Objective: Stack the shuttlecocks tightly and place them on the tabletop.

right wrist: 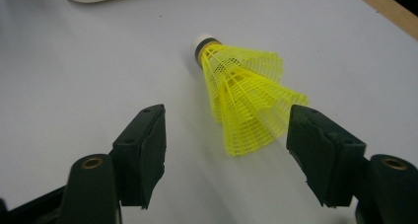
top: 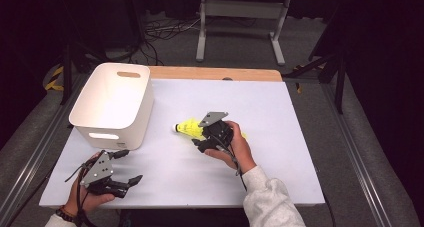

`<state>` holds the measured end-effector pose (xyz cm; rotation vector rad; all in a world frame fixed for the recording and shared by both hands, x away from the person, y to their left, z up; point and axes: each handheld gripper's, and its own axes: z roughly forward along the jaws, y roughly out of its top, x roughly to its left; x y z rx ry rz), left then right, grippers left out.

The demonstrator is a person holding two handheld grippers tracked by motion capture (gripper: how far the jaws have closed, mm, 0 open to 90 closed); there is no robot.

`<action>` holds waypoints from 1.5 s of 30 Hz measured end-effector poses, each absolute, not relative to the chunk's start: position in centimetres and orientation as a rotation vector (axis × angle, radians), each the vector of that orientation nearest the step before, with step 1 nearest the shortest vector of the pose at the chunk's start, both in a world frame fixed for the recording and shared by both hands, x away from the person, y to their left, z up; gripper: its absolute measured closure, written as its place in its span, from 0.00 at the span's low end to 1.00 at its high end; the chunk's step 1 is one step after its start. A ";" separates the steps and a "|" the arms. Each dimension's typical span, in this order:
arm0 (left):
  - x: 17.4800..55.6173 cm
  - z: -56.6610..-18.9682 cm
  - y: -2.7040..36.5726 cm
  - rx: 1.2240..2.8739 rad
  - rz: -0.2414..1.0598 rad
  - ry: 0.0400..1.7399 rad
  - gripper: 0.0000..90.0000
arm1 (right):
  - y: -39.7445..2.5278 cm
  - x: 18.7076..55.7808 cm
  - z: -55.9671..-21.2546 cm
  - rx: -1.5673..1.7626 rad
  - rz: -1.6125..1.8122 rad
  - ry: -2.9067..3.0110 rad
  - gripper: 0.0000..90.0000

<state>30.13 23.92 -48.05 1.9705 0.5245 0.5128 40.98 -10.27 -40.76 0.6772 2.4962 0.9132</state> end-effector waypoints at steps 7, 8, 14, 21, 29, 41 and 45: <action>30.1 -48.1 23.9 1.972 0.517 0.526 0.12 | -11.1 40.3 -40.0 0.668 0.963 2.437 0.32; 30.1 -48.1 23.9 1.974 0.519 0.526 0.12 | -11.2 40.2 -39.9 0.668 0.970 2.428 0.32; 30.2 -48.1 23.8 1.975 0.508 0.531 0.12 | -12.0 39.7 -39.6 0.682 0.992 2.382 0.28; 30.2 -48.2 23.7 1.979 0.506 0.532 0.12 | -12.9 39.1 -39.3 0.685 1.015 2.299 0.25; 30.2 -48.2 23.6 1.989 0.509 0.532 0.12 | -14.3 37.8 -39.2 0.687 1.062 2.194 0.19; 30.2 -48.2 23.7 1.991 0.520 0.518 0.12 | -16.5 36.5 -39.9 0.692 1.071 2.121 0.15; 30.1 -48.2 23.7 1.984 0.509 0.524 0.12 | -17.0 35.8 -40.1 0.681 1.077 2.105 0.15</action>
